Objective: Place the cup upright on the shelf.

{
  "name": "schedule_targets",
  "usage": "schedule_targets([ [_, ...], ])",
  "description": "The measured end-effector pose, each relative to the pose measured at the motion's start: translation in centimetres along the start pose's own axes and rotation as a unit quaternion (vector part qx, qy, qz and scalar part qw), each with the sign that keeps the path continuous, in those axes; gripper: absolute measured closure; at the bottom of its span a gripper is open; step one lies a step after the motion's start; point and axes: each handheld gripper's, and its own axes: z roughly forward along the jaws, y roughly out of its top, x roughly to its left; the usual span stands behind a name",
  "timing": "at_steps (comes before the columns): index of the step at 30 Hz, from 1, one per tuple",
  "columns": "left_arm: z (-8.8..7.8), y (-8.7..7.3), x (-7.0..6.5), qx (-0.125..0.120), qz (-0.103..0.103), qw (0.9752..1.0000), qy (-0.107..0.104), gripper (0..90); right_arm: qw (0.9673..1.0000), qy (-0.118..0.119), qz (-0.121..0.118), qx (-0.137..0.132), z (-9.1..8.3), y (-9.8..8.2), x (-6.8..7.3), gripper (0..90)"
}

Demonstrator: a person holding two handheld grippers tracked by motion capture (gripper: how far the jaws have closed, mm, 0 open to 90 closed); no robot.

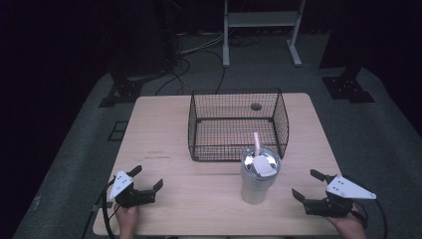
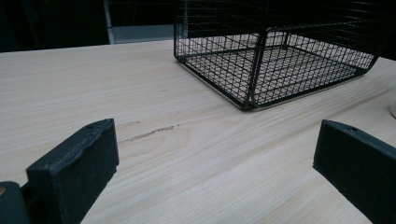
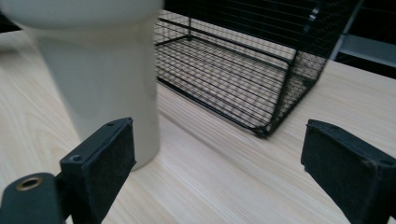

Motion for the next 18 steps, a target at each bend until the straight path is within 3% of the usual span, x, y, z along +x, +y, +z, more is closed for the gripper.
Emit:
schedule_targets([
  [18, -0.1, 0.0, 0.1, -0.005, -0.005, 1.0, -0.001, 0.0, 0.9978, 0.059, -0.031, -0.003, 0.8, 1.8, 3.4, 9.2],
])
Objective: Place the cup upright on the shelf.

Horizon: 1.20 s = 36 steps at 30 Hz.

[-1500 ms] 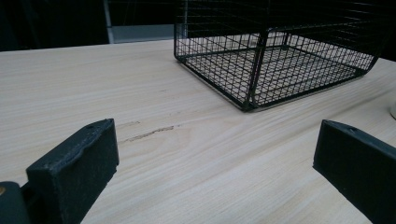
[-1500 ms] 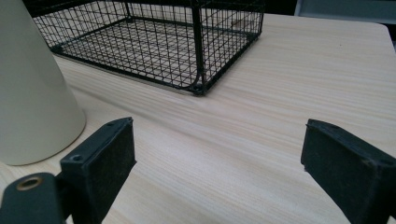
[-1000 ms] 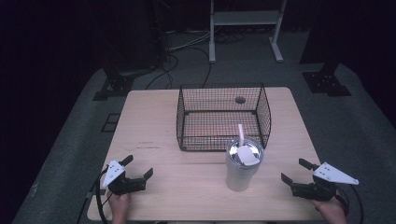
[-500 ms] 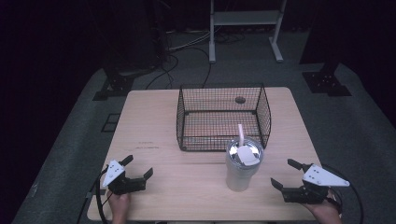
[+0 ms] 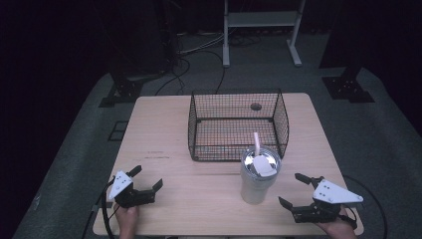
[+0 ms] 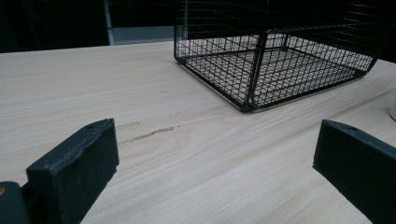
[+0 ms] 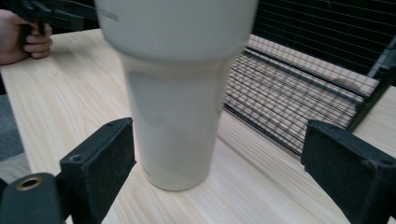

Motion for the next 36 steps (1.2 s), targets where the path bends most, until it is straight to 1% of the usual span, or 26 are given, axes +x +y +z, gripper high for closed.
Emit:
schedule_targets([
  [4, 0.0, 0.0, 0.0, 0.001, 0.001, 1.0, 0.0, 0.0, 0.9999, 0.016, 0.002, -0.001, 0.6, 0.1, 0.5, 9.2],
  [5, 0.0, 0.0, 0.0, 0.001, 0.001, 1.0, 0.0, 0.0, 0.9999, 0.016, 0.002, -0.001, 0.6, 0.1, 0.5, 9.2],
  [9, 0.0, 0.0, 0.0, 0.002, 0.001, 1.0, 0.0, 0.0, 0.9996, 0.028, 0.003, 0.0, 1.2, 0.2, 0.9, 9.2],
  [10, 0.0, 0.0, 0.0, 0.002, 0.002, 1.0, 0.0, 0.0, 0.9996, 0.03, 0.0, 0.002, 1.6, 0.1, 1.1, 9.2],
  [11, 0.0, 0.0, 0.0, 0.002, 0.002, 1.0, 0.0, 0.0, 0.9996, 0.03, 0.0, 0.002, 1.6, 0.1, 1.1, 9.2],
  [15, 0.0, 0.0, 0.0, 0.001, 0.001, 1.0, -0.001, 0.0, 0.9992, 0.039, 0.004, 0.007, 2.8, 0.3, 1.4, 9.2],
  [18, 0.0, 0.0, 0.0, 0.002, 0.001, 1.0, -0.001, 0.0, 0.9991, 0.042, 0.001, 0.009, 3.2, 0.3, 1.6, 9.2],
  [20, 0.0, 0.0, 0.0, 0.002, 0.001, 1.0, -0.002, 0.0, 0.999, 0.045, 0.001, 0.006, 3.8, 0.5, 1.7, 9.2],
  [27, 0.0, 0.0, 0.0, 0.002, 0.001, 1.0, -0.001, 0.0, 0.9989, 0.047, 0.005, 0.004, 4.8, 0.9, 2.0, 9.2],
  [30, 0.0, 0.0, 0.0, 0.001, 0.0, 1.0, -0.002, 0.0, 0.9991, 0.041, 0.012, 0.0, 5.7, 1.0, 2.0, 8.6],
  [36, 0.0, 0.0, 0.0, 0.001, 0.0, 1.0, -0.002, 0.0, 0.9993, 0.032, 0.016, -0.008, 6.6, 1.1, 1.9, 8.6],
])
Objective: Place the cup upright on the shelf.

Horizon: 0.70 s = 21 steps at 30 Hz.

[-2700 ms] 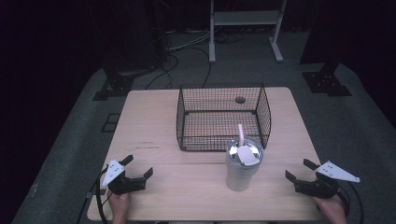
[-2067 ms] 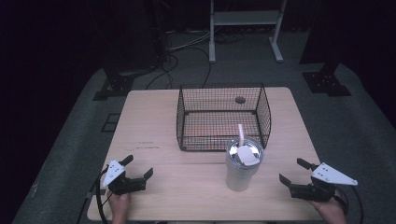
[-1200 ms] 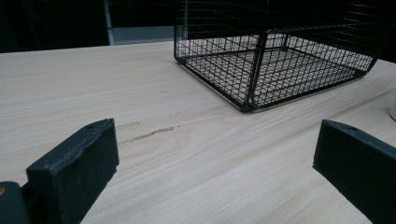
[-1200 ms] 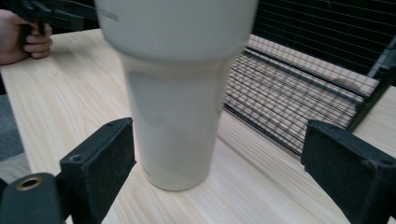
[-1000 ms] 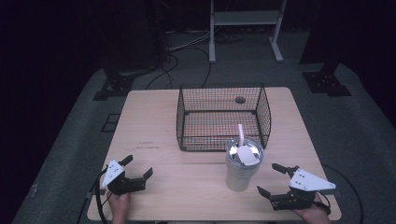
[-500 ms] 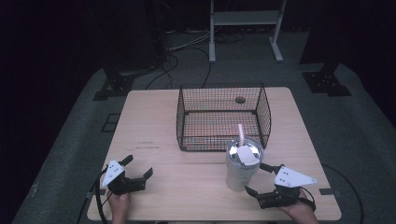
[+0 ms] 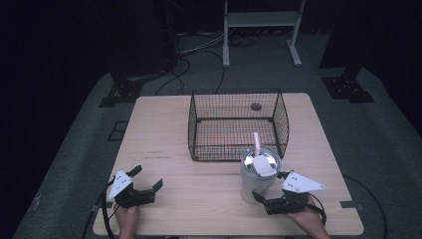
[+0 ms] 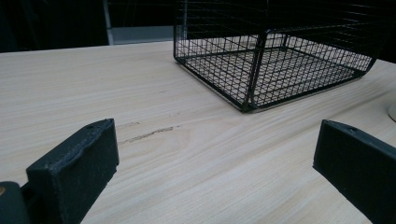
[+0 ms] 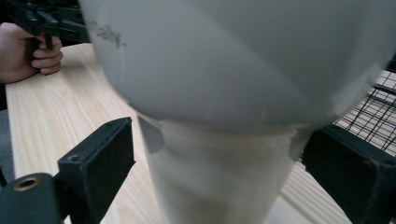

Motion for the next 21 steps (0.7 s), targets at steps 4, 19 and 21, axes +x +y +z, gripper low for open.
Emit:
schedule_targets([
  [4, 0.0, 0.0, 0.0, 0.0, 0.0, 1.0, 0.0, 0.0, 1.0, -0.006, -0.006, -0.002, 0.5, 0.0, 0.0, 8.6],
  [19, 0.0, 0.0, 0.0, 0.0, 0.0, 1.0, 0.0, 0.0, 0.9998, -0.01, -0.002, -0.019, 1.7, 0.2, 0.1, 7.7],
  [21, 0.0, 0.0, 0.0, 0.0, 0.001, 1.0, 0.0, 0.0, 0.9997, -0.009, -0.002, -0.022, 1.8, 0.2, 0.1, 7.8],
])
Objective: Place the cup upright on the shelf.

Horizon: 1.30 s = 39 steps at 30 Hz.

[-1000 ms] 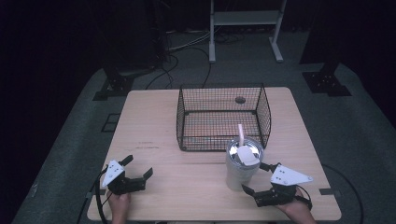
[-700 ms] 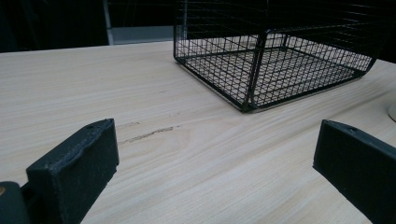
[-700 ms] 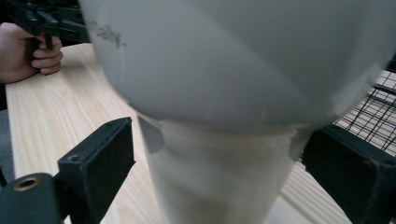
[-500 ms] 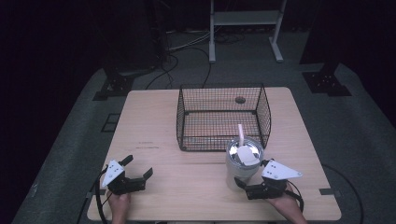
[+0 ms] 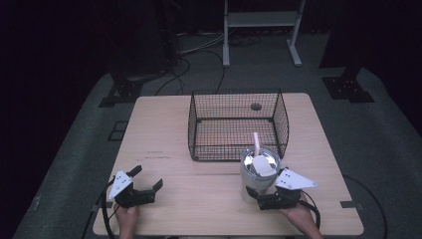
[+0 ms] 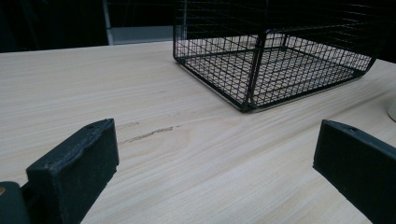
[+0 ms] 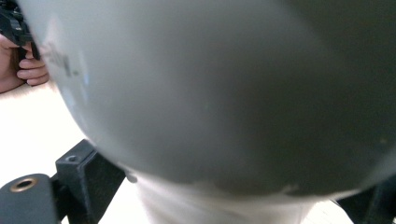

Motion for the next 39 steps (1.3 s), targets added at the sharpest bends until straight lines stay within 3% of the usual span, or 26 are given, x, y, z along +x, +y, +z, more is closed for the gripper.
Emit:
schedule_targets([
  [13, 0.0, 0.0, 0.1, -0.001, 0.0, 1.0, -0.001, 0.0, 0.9999, 0.008, -0.005, -0.009, -0.1, 0.0, -0.2, 8.9],
  [20, -0.1, 0.0, 0.1, -0.002, -0.001, 1.0, -0.001, 0.0, 0.9993, 0.034, 0.009, -0.013, 0.4, 0.4, -0.5, 9.0],
  [27, -0.1, 0.0, 0.1, -0.002, -0.002, 1.0, -0.001, 0.0, 0.9983, 0.052, 0.011, -0.025, 0.9, 2.0, -0.6, 9.0],
  [39, 0.0, 0.0, 0.1, -0.003, -0.002, 1.0, -0.002, 0.0, 0.9971, 0.059, 0.013, -0.046, 1.2, 4.9, -1.1, 9.0],
])
